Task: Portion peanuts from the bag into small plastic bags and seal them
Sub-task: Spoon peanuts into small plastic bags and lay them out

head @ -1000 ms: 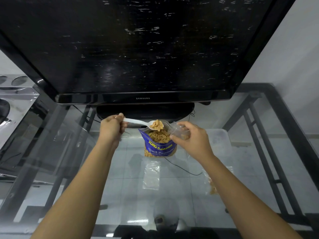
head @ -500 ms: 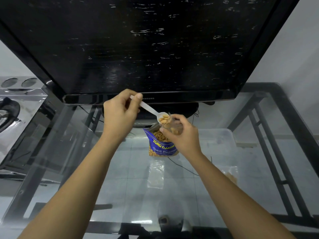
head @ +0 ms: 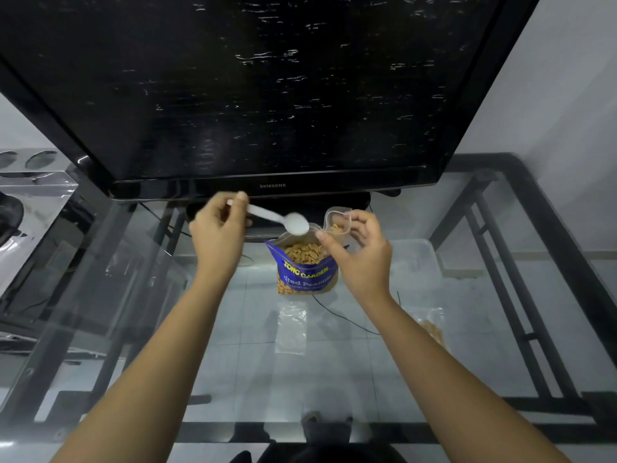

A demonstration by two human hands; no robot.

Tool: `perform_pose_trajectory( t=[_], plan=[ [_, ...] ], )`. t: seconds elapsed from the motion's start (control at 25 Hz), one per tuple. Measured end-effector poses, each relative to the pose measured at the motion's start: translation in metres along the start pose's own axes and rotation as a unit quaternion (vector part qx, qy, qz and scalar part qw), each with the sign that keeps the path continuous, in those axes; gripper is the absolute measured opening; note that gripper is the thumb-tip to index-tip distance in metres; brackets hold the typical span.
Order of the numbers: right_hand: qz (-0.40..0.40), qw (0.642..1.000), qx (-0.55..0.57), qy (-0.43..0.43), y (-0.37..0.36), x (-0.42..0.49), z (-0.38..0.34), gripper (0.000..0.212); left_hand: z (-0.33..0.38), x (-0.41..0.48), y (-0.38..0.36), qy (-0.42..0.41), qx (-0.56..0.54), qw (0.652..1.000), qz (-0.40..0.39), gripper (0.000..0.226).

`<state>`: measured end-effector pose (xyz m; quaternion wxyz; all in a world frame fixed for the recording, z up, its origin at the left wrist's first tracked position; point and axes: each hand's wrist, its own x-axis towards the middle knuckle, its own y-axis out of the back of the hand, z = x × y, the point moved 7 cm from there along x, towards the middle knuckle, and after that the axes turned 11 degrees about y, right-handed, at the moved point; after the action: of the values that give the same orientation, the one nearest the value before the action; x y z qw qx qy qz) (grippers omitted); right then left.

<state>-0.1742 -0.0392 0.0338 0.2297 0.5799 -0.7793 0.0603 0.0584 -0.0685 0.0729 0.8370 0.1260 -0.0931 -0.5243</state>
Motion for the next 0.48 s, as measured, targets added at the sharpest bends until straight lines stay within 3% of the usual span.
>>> perform_pose_trajectory(
  t=[0.12, 0.2, 0.28, 0.32, 0.4, 0.48],
  plan=[
    [0.006, 0.999, 0.02, -0.026, 0.009, -0.005, 0.003, 0.039, -0.045, -0.003, -0.026, 0.068, 0.114, 0.99, -0.049, 0.017],
    [0.005, 0.998, 0.026, -0.055, 0.016, -0.01, 0.008, 0.037, -0.058, -0.008, -0.031, 0.103, 0.168, 0.979, -0.051, 0.039],
    [0.005, 0.996, 0.014, -0.085, 0.025, -0.015, 0.016, 0.035, -0.05, -0.02, -0.027, 0.039, 0.188, 0.981, 0.0, 0.059],
    [0.007, 0.995, 0.007, -0.102, 0.03, -0.018, 0.022, 0.036, -0.037, -0.035, -0.027, -0.036, 0.178, 0.983, 0.015, 0.05],
    [0.013, 0.991, -0.005, -0.132, 0.04, -0.026, 0.034, 0.038, -0.025, -0.074, -0.048, -0.129, 0.153, 0.978, -0.059, 0.025],
    [0.02, 0.987, -0.021, -0.158, 0.046, -0.036, 0.047, 0.038, -0.043, -0.107, -0.082, -0.041, 0.102, 0.972, -0.209, 0.019]
  ],
)
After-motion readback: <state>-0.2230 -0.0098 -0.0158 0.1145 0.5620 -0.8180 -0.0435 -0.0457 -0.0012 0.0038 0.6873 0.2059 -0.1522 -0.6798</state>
